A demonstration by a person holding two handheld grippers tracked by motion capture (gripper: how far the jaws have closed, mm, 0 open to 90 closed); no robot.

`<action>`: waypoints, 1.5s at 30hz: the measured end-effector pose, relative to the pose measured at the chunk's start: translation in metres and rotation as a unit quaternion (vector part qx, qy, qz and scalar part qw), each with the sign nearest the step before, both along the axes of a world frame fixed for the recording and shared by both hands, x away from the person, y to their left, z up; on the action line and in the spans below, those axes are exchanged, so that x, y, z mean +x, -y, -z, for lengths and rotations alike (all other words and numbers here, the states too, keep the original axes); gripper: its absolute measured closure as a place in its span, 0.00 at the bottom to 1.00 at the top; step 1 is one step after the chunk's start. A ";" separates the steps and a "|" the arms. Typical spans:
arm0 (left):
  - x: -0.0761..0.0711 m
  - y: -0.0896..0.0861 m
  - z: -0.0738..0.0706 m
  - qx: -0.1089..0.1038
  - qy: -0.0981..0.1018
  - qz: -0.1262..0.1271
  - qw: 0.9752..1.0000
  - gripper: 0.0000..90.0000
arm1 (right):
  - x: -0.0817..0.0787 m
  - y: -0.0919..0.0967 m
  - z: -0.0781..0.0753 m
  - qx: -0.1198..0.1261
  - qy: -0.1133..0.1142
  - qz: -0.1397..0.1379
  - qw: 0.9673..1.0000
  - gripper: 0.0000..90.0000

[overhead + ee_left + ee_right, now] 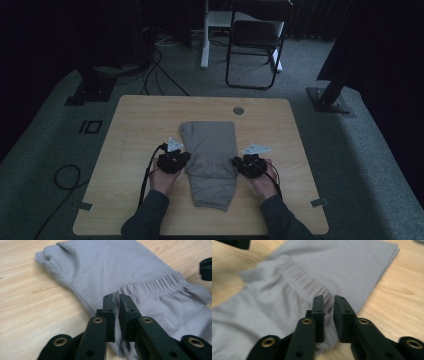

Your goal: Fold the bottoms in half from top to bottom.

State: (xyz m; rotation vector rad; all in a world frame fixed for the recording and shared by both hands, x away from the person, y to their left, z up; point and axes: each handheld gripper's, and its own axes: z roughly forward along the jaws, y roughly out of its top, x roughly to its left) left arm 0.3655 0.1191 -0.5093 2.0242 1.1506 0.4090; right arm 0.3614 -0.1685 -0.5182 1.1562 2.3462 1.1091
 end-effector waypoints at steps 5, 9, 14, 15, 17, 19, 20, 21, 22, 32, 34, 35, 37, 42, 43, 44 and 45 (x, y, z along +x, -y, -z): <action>0.020 0.017 0.019 0.039 -0.031 -0.005 0.999 0.93 | 0.022 -0.010 0.021 -0.029 -0.033 0.022 0.999 0.96; 0.024 0.021 0.030 0.046 -0.044 -0.002 0.998 0.93 | 0.027 -0.012 0.026 -0.026 -0.040 0.024 0.999 0.95; 0.013 0.019 0.026 0.026 -0.035 0.009 0.999 0.92 | 0.028 -0.008 0.025 0.011 -0.057 0.010 0.998 0.90; 0.008 0.018 0.025 0.019 -0.032 0.013 0.999 0.92 | 0.027 -0.005 0.025 0.024 -0.061 0.008 0.998 0.90; 0.001 0.017 0.025 0.009 -0.028 0.020 0.999 0.91 | 0.024 -0.003 0.024 0.039 -0.062 0.002 0.997 0.89; -0.007 0.016 0.025 0.000 -0.020 0.027 0.999 0.91 | 0.020 -0.003 0.023 0.042 -0.056 -0.009 0.997 0.88; -0.011 0.015 0.025 -0.004 -0.018 0.031 0.999 0.90 | 0.018 -0.002 0.022 0.047 -0.054 -0.015 0.997 0.87; -0.015 0.014 0.025 -0.012 -0.016 0.034 0.999 0.90 | 0.016 -0.002 0.021 0.055 -0.055 -0.019 0.997 0.87; -0.018 0.013 0.026 -0.017 -0.015 0.036 0.999 0.90 | 0.014 -0.001 0.020 0.064 -0.056 -0.023 0.996 0.86; -0.042 0.008 0.033 -0.020 -0.015 0.074 0.997 0.87 | -0.005 0.007 0.018 0.093 -0.051 -0.069 0.992 0.81; -0.043 0.007 0.036 -0.016 -0.016 0.075 0.997 0.87 | -0.005 0.007 0.018 0.091 -0.049 -0.070 0.992 0.80; -0.044 0.007 0.037 -0.016 -0.017 0.075 0.997 0.87 | -0.004 0.008 0.018 0.092 -0.049 -0.069 0.992 0.80; -0.044 0.007 0.037 -0.014 -0.017 0.076 0.997 0.87 | -0.001 0.008 0.018 0.086 -0.044 -0.056 0.994 0.80; -0.045 0.009 0.039 -0.007 -0.015 0.080 0.997 0.87 | 0.015 0.005 0.020 0.060 -0.032 -0.011 0.998 0.80; -0.045 0.009 0.039 -0.006 -0.015 0.080 0.997 0.87 | 0.019 0.004 0.021 0.057 -0.036 0.000 0.998 0.80; -0.046 0.009 0.039 -0.008 -0.016 0.079 0.997 0.87 | 0.022 0.002 0.022 0.054 -0.036 0.004 0.998 0.80; -0.046 0.009 0.039 -0.008 -0.018 0.079 0.997 0.87 | 0.026 0.000 0.023 0.051 -0.041 0.011 0.998 0.80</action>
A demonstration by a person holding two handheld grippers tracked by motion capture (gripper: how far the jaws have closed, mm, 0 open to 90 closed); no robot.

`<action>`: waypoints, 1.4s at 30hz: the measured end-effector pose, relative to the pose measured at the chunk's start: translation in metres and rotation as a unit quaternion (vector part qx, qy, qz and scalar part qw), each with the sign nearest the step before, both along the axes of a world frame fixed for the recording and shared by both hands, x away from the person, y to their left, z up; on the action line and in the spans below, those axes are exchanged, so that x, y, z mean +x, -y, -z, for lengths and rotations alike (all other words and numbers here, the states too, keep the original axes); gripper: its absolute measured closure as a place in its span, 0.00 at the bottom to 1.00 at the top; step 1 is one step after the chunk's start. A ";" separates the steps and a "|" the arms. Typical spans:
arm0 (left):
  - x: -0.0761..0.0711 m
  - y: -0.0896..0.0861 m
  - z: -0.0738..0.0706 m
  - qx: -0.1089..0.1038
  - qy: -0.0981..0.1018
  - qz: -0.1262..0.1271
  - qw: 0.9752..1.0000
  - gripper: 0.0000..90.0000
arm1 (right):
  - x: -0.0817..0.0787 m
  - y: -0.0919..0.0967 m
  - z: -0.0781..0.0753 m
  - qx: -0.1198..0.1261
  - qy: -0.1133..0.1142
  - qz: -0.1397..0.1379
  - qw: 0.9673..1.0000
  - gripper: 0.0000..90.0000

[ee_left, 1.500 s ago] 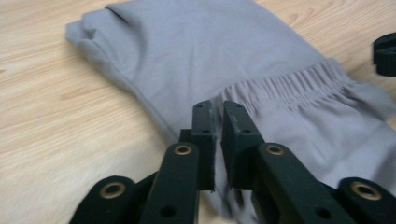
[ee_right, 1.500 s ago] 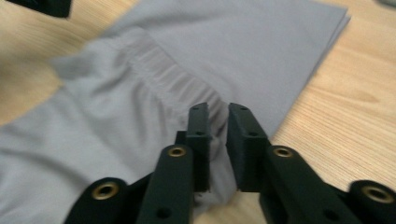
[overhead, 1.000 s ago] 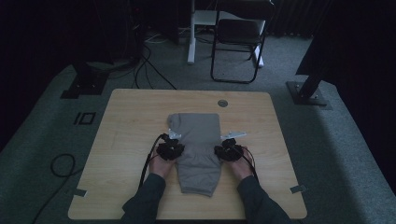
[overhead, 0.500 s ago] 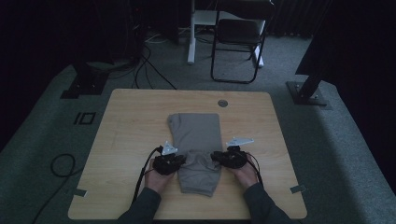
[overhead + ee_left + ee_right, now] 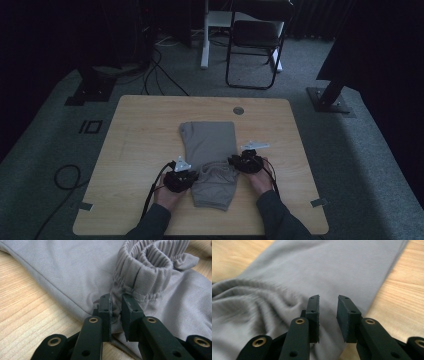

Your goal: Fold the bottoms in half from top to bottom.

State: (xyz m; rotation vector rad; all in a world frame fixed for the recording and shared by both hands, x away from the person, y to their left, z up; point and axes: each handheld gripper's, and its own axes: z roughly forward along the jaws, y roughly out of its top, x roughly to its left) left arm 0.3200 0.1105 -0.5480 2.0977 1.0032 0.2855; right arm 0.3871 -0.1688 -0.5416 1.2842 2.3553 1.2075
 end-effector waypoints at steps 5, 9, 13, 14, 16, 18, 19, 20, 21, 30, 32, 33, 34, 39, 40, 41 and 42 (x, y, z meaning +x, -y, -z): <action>0.000 -0.002 -0.003 0.006 0.000 0.007 1.000 0.86 | 0.006 -0.013 0.000 0.022 -0.026 -0.036 0.999 0.80; 0.007 -0.010 -0.011 -0.012 0.007 -0.012 1.000 0.82 | -0.006 -0.019 -0.004 0.018 -0.020 -0.084 0.996 0.80; 0.022 -0.009 -0.017 -0.011 0.013 -0.029 0.999 0.81 | -0.015 -0.019 -0.006 0.020 -0.019 -0.104 0.994 0.79; 0.025 -0.007 -0.017 -0.013 0.011 -0.033 0.999 0.81 | -0.017 -0.019 -0.006 0.021 -0.019 -0.106 0.994 0.79; 0.031 -0.002 -0.014 -0.010 -0.001 -0.023 1.000 0.81 | -0.020 -0.018 -0.005 0.021 -0.020 -0.111 0.993 0.79; 0.030 0.003 -0.012 -0.004 -0.005 -0.007 1.000 0.80 | -0.025 -0.017 -0.005 0.025 -0.022 -0.119 0.992 0.79; 0.025 0.006 -0.010 -0.001 -0.008 0.009 1.000 0.79 | -0.027 -0.016 -0.004 0.025 -0.022 -0.123 0.992 0.79; 0.023 0.008 -0.010 0.001 -0.008 0.020 1.000 0.79 | -0.031 -0.015 -0.004 0.025 -0.022 -0.128 0.991 0.78; 0.018 0.009 -0.009 0.000 -0.010 0.028 1.000 0.78 | -0.033 -0.014 -0.004 0.026 -0.021 -0.130 0.991 0.78; -0.003 0.001 -0.001 -0.006 -0.011 0.057 0.998 0.76 | -0.062 -0.007 -0.001 0.006 -0.015 -0.155 0.988 0.69; 0.001 0.000 -0.005 -0.003 0.008 0.040 0.999 0.75 | -0.060 -0.007 -0.004 0.000 -0.003 -0.144 0.990 0.67; 0.005 0.000 -0.007 -0.003 0.017 0.028 0.999 0.75 | -0.057 -0.007 -0.005 -0.004 0.003 -0.135 0.991 0.65; 0.011 -0.001 -0.009 0.002 0.029 0.015 0.999 0.74 | -0.053 -0.008 -0.007 -0.010 0.009 -0.124 0.992 0.65; 0.041 0.002 -0.015 0.029 0.074 -0.038 0.996 0.71 | -0.021 -0.016 -0.011 -0.045 0.046 -0.069 0.996 0.61; 0.050 0.004 -0.014 0.042 0.083 -0.050 0.994 0.70 | -0.013 -0.017 -0.011 -0.049 0.050 -0.057 0.996 0.61; 0.055 0.005 -0.013 0.048 0.084 -0.056 0.994 0.70 | -0.002 -0.019 -0.012 -0.048 0.054 -0.038 0.997 0.60; 0.062 0.006 -0.012 0.054 0.085 -0.065 0.993 0.70 | 0.005 -0.020 -0.012 -0.046 0.054 -0.029 0.997 0.60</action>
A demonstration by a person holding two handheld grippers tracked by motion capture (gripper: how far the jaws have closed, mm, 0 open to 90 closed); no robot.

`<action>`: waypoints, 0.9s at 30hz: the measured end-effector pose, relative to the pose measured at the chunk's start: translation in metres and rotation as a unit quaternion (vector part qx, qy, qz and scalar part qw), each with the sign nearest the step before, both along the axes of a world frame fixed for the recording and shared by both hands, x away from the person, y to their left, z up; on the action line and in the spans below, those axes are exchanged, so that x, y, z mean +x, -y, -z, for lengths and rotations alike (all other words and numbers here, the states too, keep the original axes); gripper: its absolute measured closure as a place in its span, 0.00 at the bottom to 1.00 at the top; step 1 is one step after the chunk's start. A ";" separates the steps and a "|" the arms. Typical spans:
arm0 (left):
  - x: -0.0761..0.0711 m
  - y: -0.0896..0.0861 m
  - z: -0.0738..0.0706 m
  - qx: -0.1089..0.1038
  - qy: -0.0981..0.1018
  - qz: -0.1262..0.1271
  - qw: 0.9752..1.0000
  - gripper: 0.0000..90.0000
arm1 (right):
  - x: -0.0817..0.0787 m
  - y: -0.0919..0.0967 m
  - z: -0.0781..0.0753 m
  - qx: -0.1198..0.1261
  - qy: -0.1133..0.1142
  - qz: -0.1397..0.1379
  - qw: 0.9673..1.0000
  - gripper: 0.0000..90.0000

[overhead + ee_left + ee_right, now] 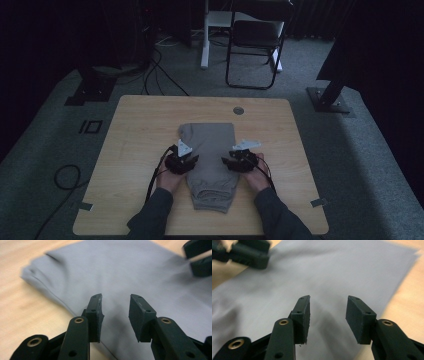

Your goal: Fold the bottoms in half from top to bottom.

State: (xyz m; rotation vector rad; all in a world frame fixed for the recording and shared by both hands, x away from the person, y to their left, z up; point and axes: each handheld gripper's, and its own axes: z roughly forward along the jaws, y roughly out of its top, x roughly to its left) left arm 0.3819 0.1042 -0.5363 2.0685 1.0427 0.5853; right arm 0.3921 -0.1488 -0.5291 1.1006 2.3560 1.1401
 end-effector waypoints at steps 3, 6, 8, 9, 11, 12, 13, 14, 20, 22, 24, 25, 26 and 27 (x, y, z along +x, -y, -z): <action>0.015 0.003 0.006 0.004 -0.009 -0.015 1.000 0.70 | 0.025 -0.004 0.001 0.005 -0.003 0.030 1.000 0.60; 0.020 0.004 0.013 0.006 -0.024 -0.020 0.999 0.70 | 0.042 -0.010 0.007 -0.006 -0.005 0.049 0.999 0.59; 0.017 0.003 0.016 0.001 -0.025 -0.014 1.000 0.70 | 0.047 -0.013 0.012 -0.015 -0.016 0.051 0.998 0.60; 0.016 0.003 0.016 0.002 -0.027 -0.012 1.000 0.70 | 0.048 -0.014 0.017 -0.026 -0.023 0.049 0.998 0.60; 0.012 0.000 0.015 0.002 -0.035 -0.009 0.999 0.71 | 0.043 -0.015 0.022 -0.026 -0.010 0.046 0.999 0.60; 0.010 -0.002 0.015 -0.004 -0.038 -0.008 0.999 0.72 | 0.040 -0.015 0.022 -0.025 -0.010 0.045 0.999 0.60; 0.007 -0.004 0.016 -0.010 -0.041 -0.009 0.999 0.72 | 0.036 -0.015 0.022 -0.026 -0.010 0.044 0.999 0.60; 0.003 -0.005 0.016 -0.012 -0.044 -0.011 0.999 0.73 | 0.033 -0.014 0.022 -0.027 -0.012 0.040 0.999 0.60; -0.038 -0.009 0.016 -0.019 -0.050 -0.008 0.999 0.74 | -0.005 -0.012 0.022 -0.034 -0.009 0.011 0.999 0.60; -0.053 -0.008 0.016 -0.019 -0.048 0.001 0.999 0.74 | -0.018 -0.010 0.022 -0.032 -0.008 0.005 0.999 0.60; -0.064 -0.008 0.015 -0.012 -0.052 0.016 0.998 0.75 | -0.032 -0.008 0.023 -0.033 -0.006 -0.004 0.999 0.60; -0.069 -0.008 0.014 -0.008 -0.056 0.024 0.998 0.76 | -0.036 -0.008 0.022 -0.033 -0.008 -0.006 0.999 0.60; -0.072 -0.008 0.012 -0.006 -0.057 0.030 0.998 0.76 | -0.041 -0.007 0.022 -0.033 -0.008 -0.009 0.999 0.60; -0.074 -0.009 0.011 -0.005 -0.051 0.033 0.998 0.77 | -0.046 -0.007 0.022 -0.035 -0.009 -0.012 0.999 0.60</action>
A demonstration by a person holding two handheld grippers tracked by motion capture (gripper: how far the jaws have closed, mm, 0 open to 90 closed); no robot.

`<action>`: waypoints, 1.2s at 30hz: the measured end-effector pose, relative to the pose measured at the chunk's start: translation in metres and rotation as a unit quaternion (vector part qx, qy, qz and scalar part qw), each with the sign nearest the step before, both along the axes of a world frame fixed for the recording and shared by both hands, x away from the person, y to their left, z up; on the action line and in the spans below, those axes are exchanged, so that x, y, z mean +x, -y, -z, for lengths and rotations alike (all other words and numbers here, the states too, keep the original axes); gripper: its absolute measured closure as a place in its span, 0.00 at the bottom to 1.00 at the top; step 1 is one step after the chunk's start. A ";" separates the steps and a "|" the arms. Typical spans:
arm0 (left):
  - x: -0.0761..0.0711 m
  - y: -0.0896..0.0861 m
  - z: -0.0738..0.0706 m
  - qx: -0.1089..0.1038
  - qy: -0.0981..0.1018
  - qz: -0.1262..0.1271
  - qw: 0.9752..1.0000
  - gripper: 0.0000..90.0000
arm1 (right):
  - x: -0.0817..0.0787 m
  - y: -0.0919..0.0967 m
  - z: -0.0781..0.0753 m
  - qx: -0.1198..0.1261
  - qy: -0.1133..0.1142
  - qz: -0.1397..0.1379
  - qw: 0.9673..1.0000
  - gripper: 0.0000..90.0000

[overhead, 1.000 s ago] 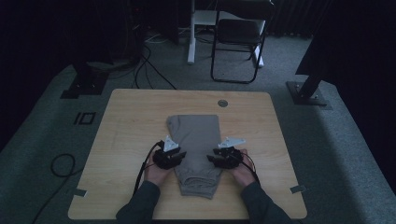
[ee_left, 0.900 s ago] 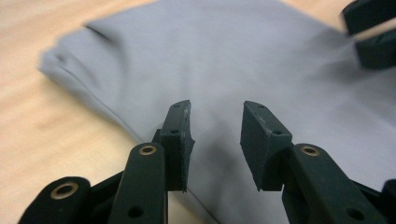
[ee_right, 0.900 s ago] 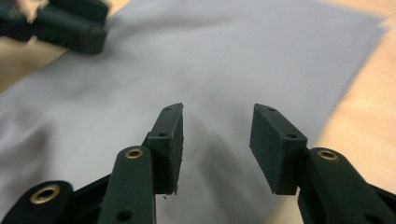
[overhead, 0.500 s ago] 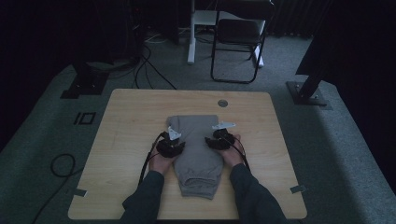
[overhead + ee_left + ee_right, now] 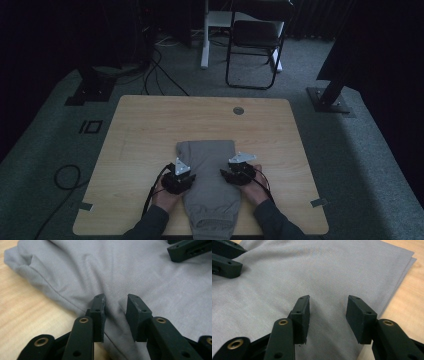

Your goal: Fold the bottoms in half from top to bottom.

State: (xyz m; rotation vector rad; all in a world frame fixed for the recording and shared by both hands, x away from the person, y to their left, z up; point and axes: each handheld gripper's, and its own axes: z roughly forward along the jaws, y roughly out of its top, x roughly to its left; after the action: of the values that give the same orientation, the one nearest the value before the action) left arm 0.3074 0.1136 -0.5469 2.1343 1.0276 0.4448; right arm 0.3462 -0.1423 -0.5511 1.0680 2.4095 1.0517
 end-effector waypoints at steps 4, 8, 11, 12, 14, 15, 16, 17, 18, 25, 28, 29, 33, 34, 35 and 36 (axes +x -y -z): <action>0.009 -0.012 -0.014 -0.017 0.033 -0.028 0.999 0.80 | -0.007 0.002 -0.002 -0.008 0.002 -0.015 1.000 0.62; 0.039 -0.027 -0.033 -0.033 0.055 -0.082 0.995 0.84 | 0.005 0.007 -0.007 0.000 0.016 0.010 1.000 0.68; 0.066 -0.031 -0.038 -0.029 0.056 -0.110 0.992 0.93 | 0.020 0.013 -0.012 0.005 0.023 0.034 0.999 0.73; 0.074 -0.031 -0.038 -0.028 0.048 -0.117 0.992 0.93 | 0.023 0.014 -0.013 0.009 0.023 0.041 0.999 0.73; 0.089 -0.029 -0.034 -0.031 0.029 -0.120 0.992 0.88 | 0.034 0.017 -0.015 0.016 0.021 0.056 0.998 0.74; 0.094 -0.027 -0.032 -0.024 0.024 -0.122 0.992 0.84 | 0.039 0.018 -0.016 0.017 0.022 0.061 0.998 0.74; 0.099 -0.025 -0.029 -0.019 0.018 -0.125 0.992 0.81 | 0.044 0.019 -0.017 0.018 0.024 0.069 0.997 0.74; 0.103 -0.023 -0.027 -0.019 0.010 -0.125 0.992 0.79 | 0.050 0.020 -0.017 0.023 0.022 0.080 0.996 0.75; 0.106 -0.021 -0.024 -0.016 0.003 -0.127 0.992 0.77 | 0.056 0.020 -0.016 0.029 0.017 0.088 0.996 0.76; 0.119 -0.013 -0.007 -0.013 -0.031 -0.126 0.992 0.75 | 0.095 0.014 -0.013 0.038 -0.010 0.128 0.991 0.83; 0.121 -0.013 -0.004 -0.022 -0.038 -0.127 0.991 0.84 | 0.105 0.010 -0.008 0.031 -0.028 0.137 0.990 0.83; 0.121 -0.015 -0.004 -0.030 -0.041 -0.129 0.990 0.89 | 0.107 0.010 -0.007 0.030 -0.032 0.139 0.989 0.85; 0.117 -0.021 -0.007 -0.052 -0.035 -0.133 0.989 0.97 | 0.107 0.007 -0.004 0.020 -0.033 0.135 0.990 0.96; 0.116 -0.023 -0.008 -0.061 -0.035 -0.136 0.988 0.98 | 0.106 0.005 -0.005 0.009 -0.027 0.132 0.991 0.97; 0.114 -0.026 -0.010 -0.072 -0.032 -0.141 0.987 0.98 | 0.105 0.005 -0.005 0.005 -0.024 0.130 0.991 0.97; 0.112 -0.030 -0.011 -0.080 -0.027 -0.147 0.986 0.98 | 0.105 0.005 -0.005 0.003 -0.023 0.128 0.991 0.97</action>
State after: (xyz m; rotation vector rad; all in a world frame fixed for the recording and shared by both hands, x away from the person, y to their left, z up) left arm 0.4197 0.1438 -0.5357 1.8681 1.3696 0.4296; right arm 0.4515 -0.1472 -0.5464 1.3741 2.2270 0.9558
